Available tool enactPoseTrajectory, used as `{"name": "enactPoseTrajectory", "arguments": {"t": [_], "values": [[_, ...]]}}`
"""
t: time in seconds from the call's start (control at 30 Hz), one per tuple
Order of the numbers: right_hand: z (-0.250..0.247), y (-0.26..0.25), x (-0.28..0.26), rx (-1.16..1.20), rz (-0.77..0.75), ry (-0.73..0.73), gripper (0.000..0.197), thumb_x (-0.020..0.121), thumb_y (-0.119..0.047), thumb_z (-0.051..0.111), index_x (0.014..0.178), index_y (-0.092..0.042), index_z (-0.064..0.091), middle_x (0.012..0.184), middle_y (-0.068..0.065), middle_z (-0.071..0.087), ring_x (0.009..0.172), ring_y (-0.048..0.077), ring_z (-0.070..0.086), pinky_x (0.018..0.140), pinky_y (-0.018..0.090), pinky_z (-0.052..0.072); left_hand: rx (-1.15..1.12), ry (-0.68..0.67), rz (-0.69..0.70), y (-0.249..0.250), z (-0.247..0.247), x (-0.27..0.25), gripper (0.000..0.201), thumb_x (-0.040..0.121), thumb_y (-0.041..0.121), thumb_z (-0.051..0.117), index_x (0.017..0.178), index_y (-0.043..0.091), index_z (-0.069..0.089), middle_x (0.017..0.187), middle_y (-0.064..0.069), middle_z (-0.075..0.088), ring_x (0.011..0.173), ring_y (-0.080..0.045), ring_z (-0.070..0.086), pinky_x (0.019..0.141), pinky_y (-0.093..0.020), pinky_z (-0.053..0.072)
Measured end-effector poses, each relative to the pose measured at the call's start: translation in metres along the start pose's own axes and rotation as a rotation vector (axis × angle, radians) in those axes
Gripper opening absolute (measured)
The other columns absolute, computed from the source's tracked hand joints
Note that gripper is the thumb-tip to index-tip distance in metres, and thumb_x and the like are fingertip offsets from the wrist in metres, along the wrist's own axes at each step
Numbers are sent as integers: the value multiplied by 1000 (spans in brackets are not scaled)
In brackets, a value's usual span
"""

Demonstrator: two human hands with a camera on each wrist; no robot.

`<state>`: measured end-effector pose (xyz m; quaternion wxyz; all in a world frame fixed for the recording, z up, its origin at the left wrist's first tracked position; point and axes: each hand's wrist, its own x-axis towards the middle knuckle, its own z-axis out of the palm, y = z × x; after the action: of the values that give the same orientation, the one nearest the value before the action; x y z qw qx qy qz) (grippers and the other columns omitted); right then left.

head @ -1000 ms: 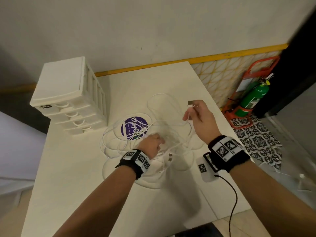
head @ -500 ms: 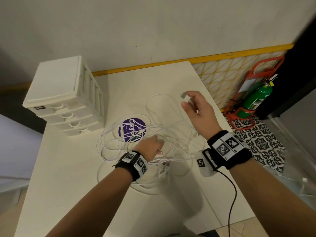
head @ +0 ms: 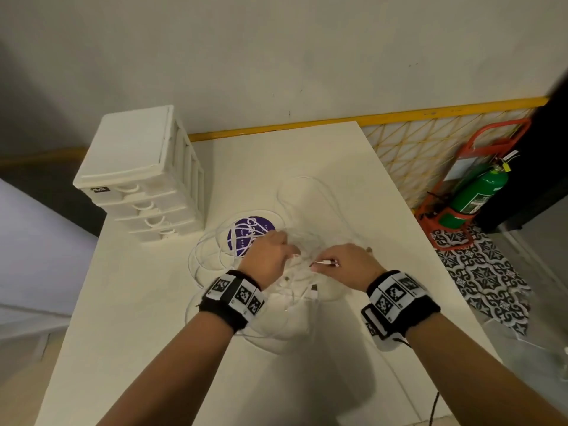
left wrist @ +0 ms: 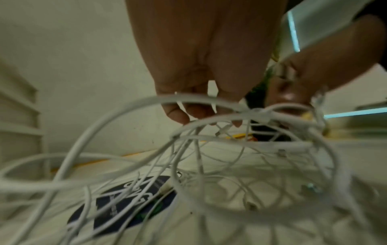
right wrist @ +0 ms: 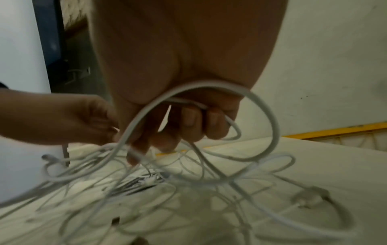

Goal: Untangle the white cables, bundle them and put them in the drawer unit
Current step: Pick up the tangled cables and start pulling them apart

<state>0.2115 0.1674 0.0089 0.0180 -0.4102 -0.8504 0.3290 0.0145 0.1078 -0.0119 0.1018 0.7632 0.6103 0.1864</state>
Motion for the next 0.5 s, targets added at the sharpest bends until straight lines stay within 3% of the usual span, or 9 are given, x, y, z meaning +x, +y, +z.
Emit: {"name": "enactPoseTrajectory", "arguments": {"t": [0.1,0.17,0.3,0.4,0.5], "values": [[5,9,-2,-222,108,-209,44,85,-55,54,96,-16,71,96,5,69,89,20,62,75,29,44,-82,22,-135,-9,-6,-4,13,85,1,61,88,5,73,89,-13,64,88,-33,61,79,-40,50],[7,18,-4,-258,167,-274,44,83,-57,55,96,-17,71,96,4,69,90,21,62,77,31,45,-115,10,-208,-16,-10,-7,17,87,0,56,92,3,72,98,-13,67,96,-31,61,86,-36,47],[6,33,-5,-216,208,-190,28,81,-49,62,99,-28,70,103,-3,68,90,13,60,76,23,43,-98,28,-207,-15,-16,-9,26,84,16,51,97,9,73,91,-11,66,88,-30,62,77,-36,50],[7,25,0,-43,203,-51,23,85,-41,61,96,-23,70,89,2,72,77,15,63,72,25,45,-74,5,-74,-6,-10,-8,36,84,35,46,95,16,75,76,-8,60,75,-27,60,67,-34,49],[11,11,7,53,184,-13,21,87,-38,59,94,-21,70,75,2,70,69,14,61,68,26,44,5,-50,-58,-1,-7,-4,37,81,48,53,90,20,76,75,-8,57,78,-28,57,67,-38,46]]}}
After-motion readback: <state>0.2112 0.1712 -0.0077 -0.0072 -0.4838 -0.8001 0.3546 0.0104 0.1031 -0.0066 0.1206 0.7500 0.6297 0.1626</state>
